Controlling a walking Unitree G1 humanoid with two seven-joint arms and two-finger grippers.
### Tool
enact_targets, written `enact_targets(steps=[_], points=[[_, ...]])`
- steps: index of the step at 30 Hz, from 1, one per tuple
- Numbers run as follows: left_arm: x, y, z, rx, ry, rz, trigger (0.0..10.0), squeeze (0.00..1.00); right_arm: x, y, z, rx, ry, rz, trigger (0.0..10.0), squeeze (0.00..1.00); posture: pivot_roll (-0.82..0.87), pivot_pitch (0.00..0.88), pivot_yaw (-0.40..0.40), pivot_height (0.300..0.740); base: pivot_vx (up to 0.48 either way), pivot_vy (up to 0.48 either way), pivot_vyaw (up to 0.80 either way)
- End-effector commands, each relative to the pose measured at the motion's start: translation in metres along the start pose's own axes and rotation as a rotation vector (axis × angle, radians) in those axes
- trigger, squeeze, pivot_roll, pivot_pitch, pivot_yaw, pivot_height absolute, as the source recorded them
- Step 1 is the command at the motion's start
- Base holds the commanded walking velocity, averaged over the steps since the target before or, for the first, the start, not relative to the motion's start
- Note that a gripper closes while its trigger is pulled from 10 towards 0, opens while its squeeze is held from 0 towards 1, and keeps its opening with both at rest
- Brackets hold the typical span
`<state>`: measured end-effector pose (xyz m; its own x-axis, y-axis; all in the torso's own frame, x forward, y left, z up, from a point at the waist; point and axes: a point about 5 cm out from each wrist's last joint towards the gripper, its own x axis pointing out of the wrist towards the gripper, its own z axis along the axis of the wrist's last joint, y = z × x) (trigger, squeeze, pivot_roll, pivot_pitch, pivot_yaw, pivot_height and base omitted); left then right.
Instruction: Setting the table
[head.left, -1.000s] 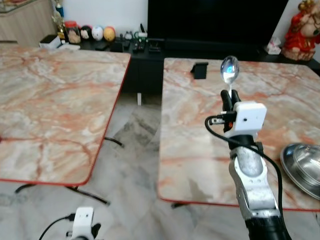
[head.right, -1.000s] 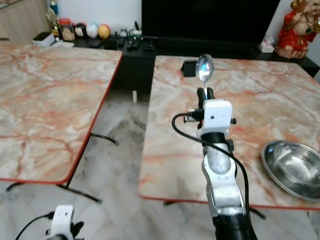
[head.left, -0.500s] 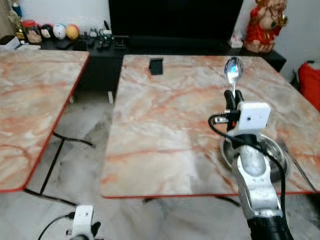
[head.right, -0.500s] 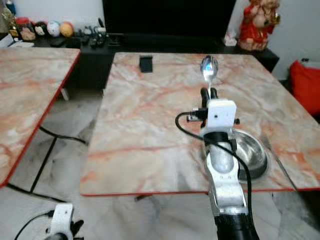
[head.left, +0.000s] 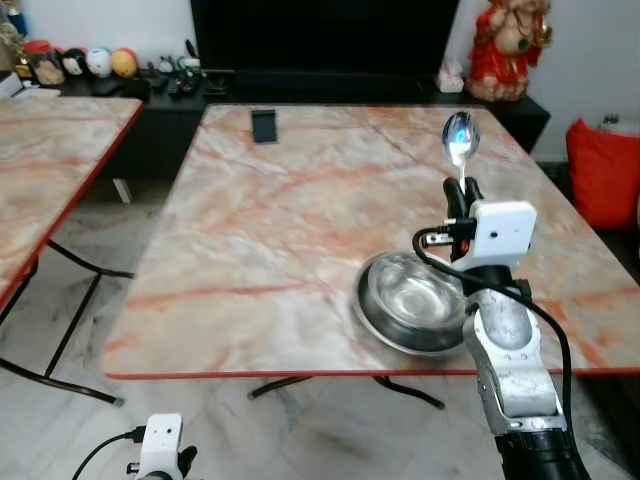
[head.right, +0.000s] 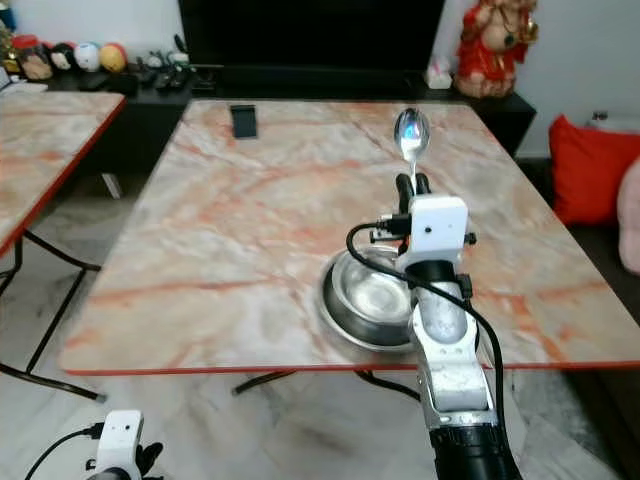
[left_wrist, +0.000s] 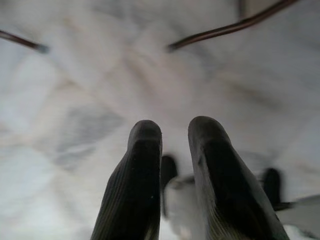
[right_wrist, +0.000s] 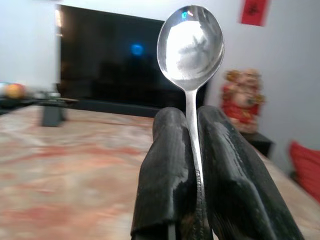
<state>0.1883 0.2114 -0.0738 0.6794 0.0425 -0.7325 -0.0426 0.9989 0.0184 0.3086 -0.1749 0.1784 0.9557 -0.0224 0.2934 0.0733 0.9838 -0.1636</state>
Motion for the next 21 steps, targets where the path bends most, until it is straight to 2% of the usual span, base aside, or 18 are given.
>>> enact_targets(steps=[1, 13, 21], points=[[-0.002, 0.008, -0.005, 0.002, 0.027, 0.021, 10.0, 0.00, 0.004, 0.004, 0.009, 0.025, -0.034, 0.007, 10.0, 0.00, 0.00, 0.000, -0.021, 0.740, 0.000, -0.356, 0.00], [-0.004, 0.010, -0.010, 0.000, 0.047, 0.027, 10.0, 0.00, 0.004, 0.002, 0.008, 0.048, -0.016, 0.012, 10.0, 0.00, 0.00, 0.000, -0.021, 0.740, 0.000, -0.347, 0.00], [-0.004, 0.009, -0.012, -0.007, 0.059, 0.028, 10.0, 0.00, 0.005, 0.000, -0.003, 0.050, 0.067, 0.019, 10.0, 0.00, 0.00, 0.000, -0.024, 0.740, 0.000, 0.000, 0.00]])
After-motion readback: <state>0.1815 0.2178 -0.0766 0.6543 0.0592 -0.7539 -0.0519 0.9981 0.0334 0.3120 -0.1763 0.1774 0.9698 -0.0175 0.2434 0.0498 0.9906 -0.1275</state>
